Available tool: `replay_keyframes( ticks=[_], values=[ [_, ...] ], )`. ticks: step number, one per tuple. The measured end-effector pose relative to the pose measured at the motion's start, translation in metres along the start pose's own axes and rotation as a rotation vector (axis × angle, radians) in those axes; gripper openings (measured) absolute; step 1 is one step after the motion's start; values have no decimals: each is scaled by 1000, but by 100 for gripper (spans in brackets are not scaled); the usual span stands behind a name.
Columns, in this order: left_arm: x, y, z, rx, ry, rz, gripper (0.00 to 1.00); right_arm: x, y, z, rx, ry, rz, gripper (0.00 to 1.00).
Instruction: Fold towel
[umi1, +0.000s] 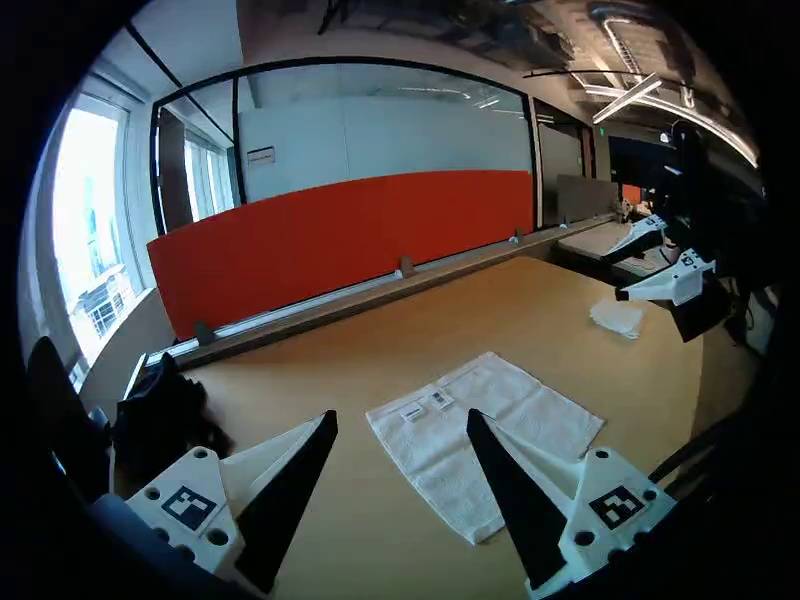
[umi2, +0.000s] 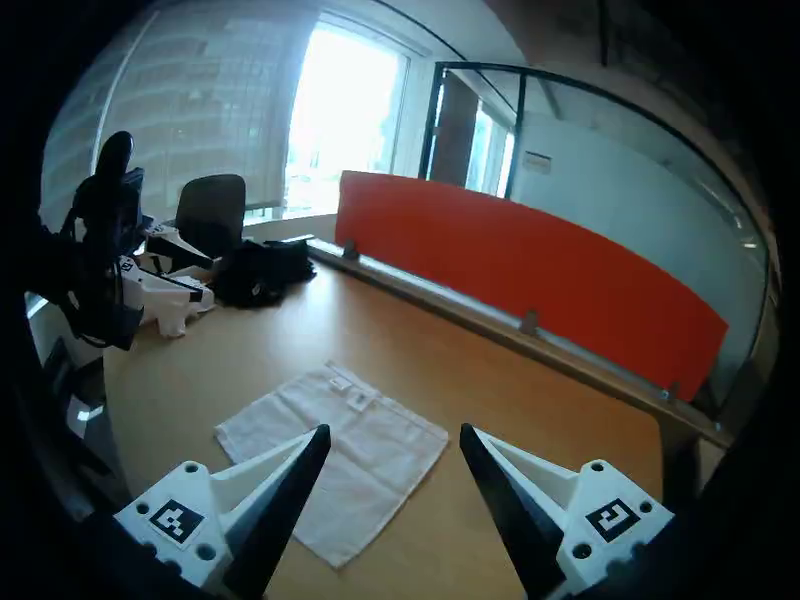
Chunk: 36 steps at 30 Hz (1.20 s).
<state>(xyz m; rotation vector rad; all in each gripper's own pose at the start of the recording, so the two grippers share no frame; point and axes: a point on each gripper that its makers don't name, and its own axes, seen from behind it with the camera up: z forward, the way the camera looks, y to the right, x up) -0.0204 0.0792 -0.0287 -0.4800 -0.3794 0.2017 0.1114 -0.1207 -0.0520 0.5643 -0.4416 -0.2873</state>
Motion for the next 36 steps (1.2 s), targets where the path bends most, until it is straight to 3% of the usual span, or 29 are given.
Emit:
replay_keyframes(
  ticks=[36],
  values=[
    [-115,44,33,-89,-177,67,96,-121,-42,48,64,-153,2,100]
  ],
)
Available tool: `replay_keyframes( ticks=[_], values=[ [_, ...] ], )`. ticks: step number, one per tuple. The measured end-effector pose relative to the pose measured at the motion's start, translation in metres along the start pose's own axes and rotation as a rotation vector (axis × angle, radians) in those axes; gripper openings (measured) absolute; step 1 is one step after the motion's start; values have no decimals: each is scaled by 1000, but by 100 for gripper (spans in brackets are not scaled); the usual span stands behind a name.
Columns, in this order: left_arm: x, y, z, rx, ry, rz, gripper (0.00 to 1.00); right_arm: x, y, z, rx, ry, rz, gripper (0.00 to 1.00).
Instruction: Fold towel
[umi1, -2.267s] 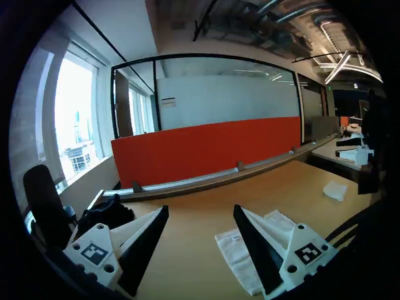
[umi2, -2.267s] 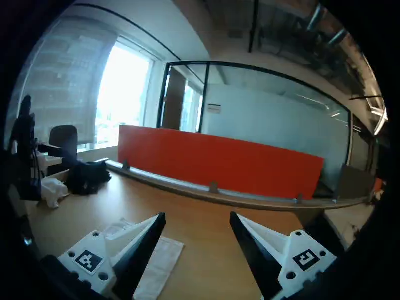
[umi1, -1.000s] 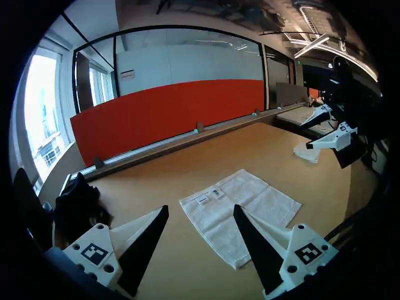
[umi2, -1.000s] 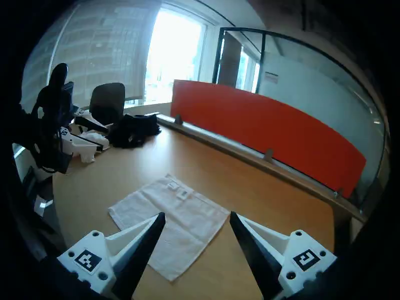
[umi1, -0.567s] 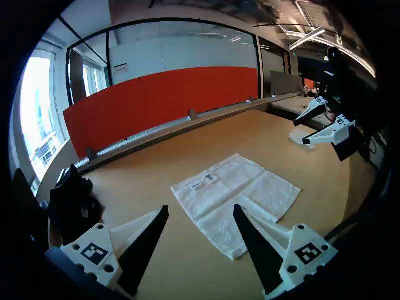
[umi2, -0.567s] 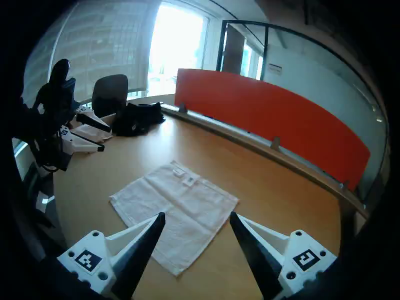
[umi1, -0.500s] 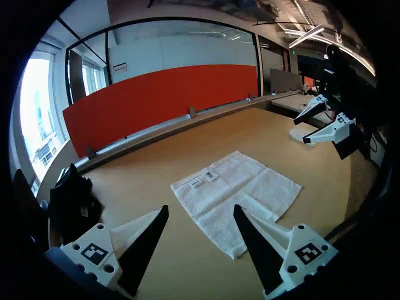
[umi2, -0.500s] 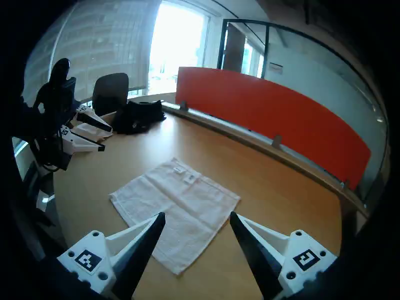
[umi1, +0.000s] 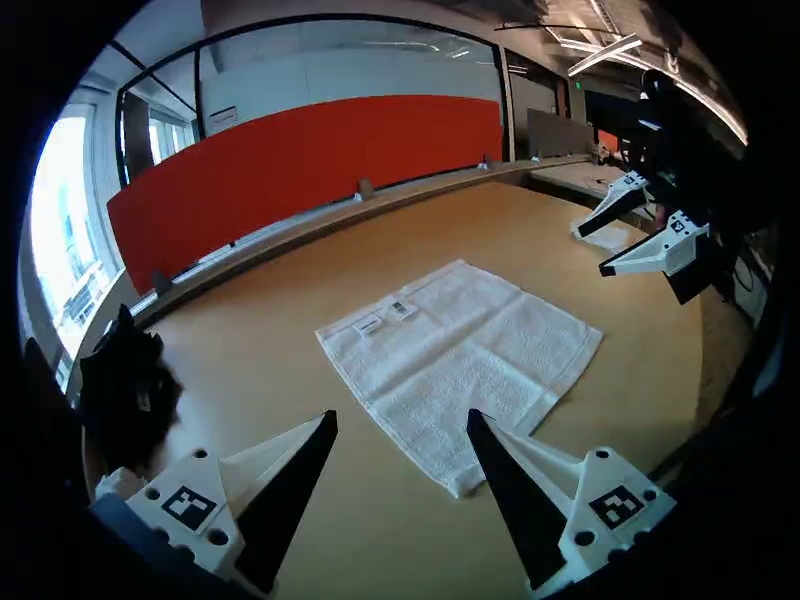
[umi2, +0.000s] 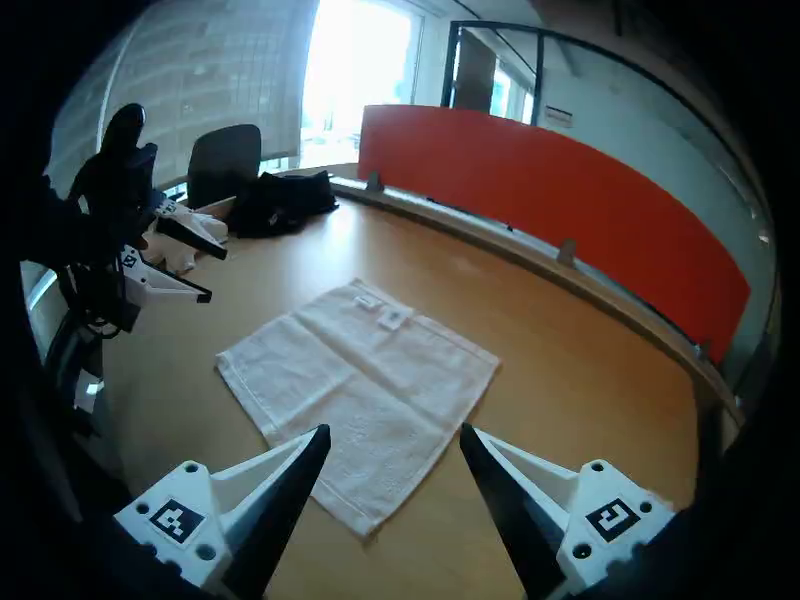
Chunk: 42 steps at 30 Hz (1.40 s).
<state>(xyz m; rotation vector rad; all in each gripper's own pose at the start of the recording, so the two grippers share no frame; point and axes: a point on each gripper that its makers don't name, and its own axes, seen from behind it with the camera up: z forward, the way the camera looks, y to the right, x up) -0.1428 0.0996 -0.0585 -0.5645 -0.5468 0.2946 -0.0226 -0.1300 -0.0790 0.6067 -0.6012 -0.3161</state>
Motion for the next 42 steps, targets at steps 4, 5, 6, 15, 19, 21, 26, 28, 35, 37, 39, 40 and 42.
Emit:
replay_keyframes(
  ticks=[4,5,6,15,19,21,26,28,35,37,39,40,42],
  values=[
    [-14,3,6,-7,-24,5,96,-15,-4,8,8,-21,3,100],
    [-17,4,8,-9,-29,6,96,-18,-5,10,9,-26,3,100],
    [-20,5,9,-11,-35,7,96,-22,-6,12,11,-31,4,100],
    [-47,16,21,-41,-88,24,96,-55,-15,25,29,-84,4,100],
    [-59,22,26,-56,-116,27,96,-68,-17,30,38,-105,5,100],
    [-64,24,29,-61,-128,26,96,-73,-19,31,42,-115,3,100],
    [-75,28,34,-73,-154,26,96,-86,-21,36,52,-138,-1,100],
    [-79,30,35,-83,-164,27,96,-91,-22,37,57,-146,2,100],
    [-91,39,40,-114,-199,38,96,-107,-23,40,67,-174,11,100],
    [-94,41,41,-123,-210,38,96,-112,-23,40,68,-182,10,100],
    [-97,43,42,-131,-220,35,96,-115,-23,40,69,-188,10,100],
    [-99,44,43,-135,-226,32,96,-116,-23,40,69,-189,9,100],
    [-100,45,44,-140,-232,26,96,-117,-23,39,69,-191,9,100]
  ],
)
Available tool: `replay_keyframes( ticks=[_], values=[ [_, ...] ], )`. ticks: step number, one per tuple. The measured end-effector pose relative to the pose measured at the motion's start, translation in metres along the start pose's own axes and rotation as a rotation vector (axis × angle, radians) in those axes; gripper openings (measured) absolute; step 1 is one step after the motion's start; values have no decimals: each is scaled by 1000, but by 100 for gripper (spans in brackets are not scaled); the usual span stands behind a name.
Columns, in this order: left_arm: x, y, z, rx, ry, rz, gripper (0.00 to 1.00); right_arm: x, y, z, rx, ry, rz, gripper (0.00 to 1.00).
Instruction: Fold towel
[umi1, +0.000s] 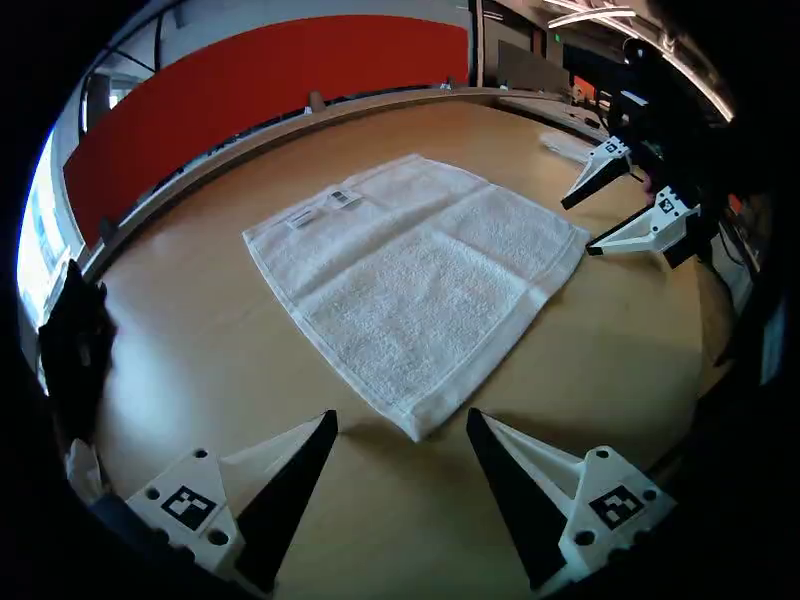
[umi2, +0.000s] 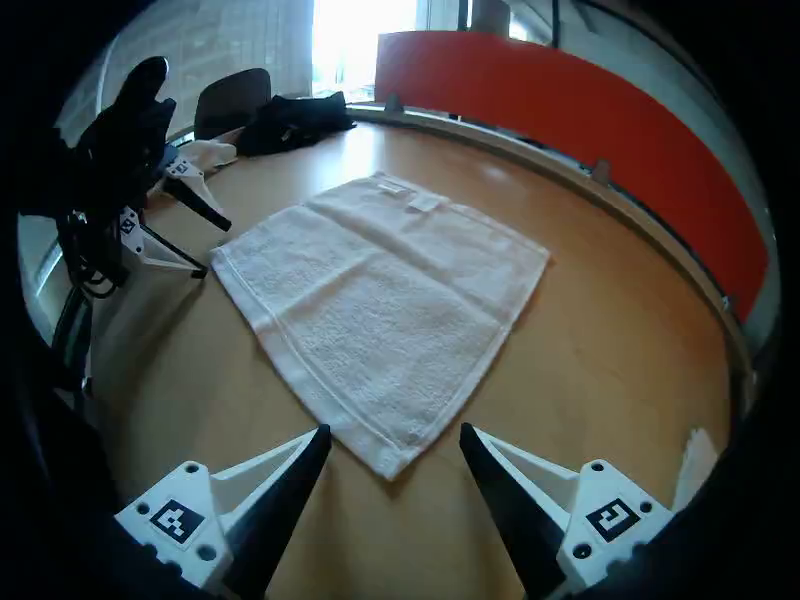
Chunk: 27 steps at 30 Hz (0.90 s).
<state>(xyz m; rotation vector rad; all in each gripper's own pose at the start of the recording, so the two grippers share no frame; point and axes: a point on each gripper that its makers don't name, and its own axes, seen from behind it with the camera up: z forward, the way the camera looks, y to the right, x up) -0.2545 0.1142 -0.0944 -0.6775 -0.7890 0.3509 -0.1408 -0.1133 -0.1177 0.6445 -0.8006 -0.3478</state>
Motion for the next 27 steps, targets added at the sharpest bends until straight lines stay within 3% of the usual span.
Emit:
replay_keyframes(
  ticks=[7,27],
  values=[
    [1,1,1,-9,-2,-9,96,-3,0,2,7,-6,7,100],
    [2,5,2,-41,-15,-8,92,-6,-4,4,50,-9,18,76]
  ],
)
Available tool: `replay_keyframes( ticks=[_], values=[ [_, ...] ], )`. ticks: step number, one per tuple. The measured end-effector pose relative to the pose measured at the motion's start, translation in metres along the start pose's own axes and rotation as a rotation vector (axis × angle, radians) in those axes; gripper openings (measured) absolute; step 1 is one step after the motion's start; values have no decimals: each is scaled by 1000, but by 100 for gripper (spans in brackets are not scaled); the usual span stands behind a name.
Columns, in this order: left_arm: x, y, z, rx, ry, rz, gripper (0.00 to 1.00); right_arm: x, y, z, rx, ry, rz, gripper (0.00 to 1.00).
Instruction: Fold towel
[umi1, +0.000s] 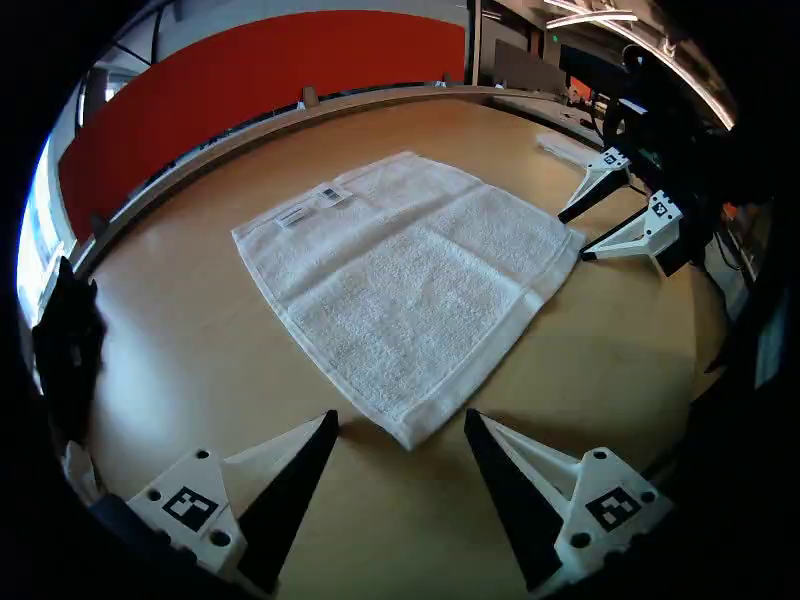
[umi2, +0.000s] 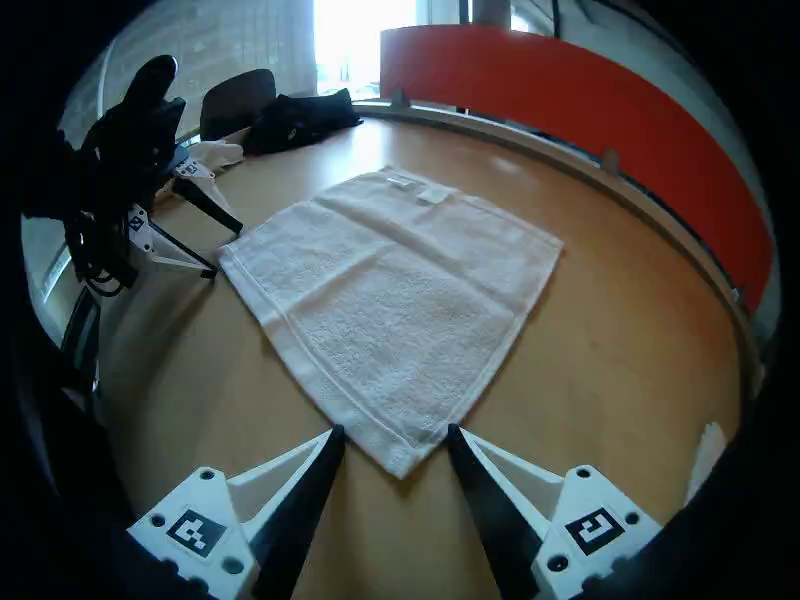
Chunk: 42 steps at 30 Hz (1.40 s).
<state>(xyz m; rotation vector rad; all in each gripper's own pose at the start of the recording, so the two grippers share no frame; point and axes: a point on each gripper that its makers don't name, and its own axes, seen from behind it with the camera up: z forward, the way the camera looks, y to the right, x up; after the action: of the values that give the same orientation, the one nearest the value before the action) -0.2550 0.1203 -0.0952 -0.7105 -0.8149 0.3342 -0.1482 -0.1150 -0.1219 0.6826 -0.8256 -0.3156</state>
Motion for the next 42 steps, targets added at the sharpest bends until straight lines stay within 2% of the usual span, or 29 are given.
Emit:
replay_keyframes(
  ticks=[9,17,21,23,25,27,29,35,42],
  values=[
    [1,7,1,-8,-12,7,74,0,1,-1,0,-5,7,66],
    [2,6,1,9,-14,-17,66,-2,1,-4,-2,-9,9,56],
    [2,3,1,20,-16,-31,53,-2,1,-4,-2,-10,9,47],
    [2,3,1,24,-18,-36,51,-2,0,-3,-1,-11,7,40],
    [2,2,1,27,-21,-37,46,-2,-1,-2,1,-12,2,32],
    [2,2,1,30,-23,-38,30,-1,-2,-2,4,-13,-2,25],
    [3,2,1,35,-25,-41,24,-1,-4,-1,6,-14,-6,21],
    [3,6,1,36,-30,-37,17,2,-4,0,2,-9,-3,16],
    [4,9,-2,33,-30,-60,17,7,-3,-4,-5,2,-4,16]
  ],
)
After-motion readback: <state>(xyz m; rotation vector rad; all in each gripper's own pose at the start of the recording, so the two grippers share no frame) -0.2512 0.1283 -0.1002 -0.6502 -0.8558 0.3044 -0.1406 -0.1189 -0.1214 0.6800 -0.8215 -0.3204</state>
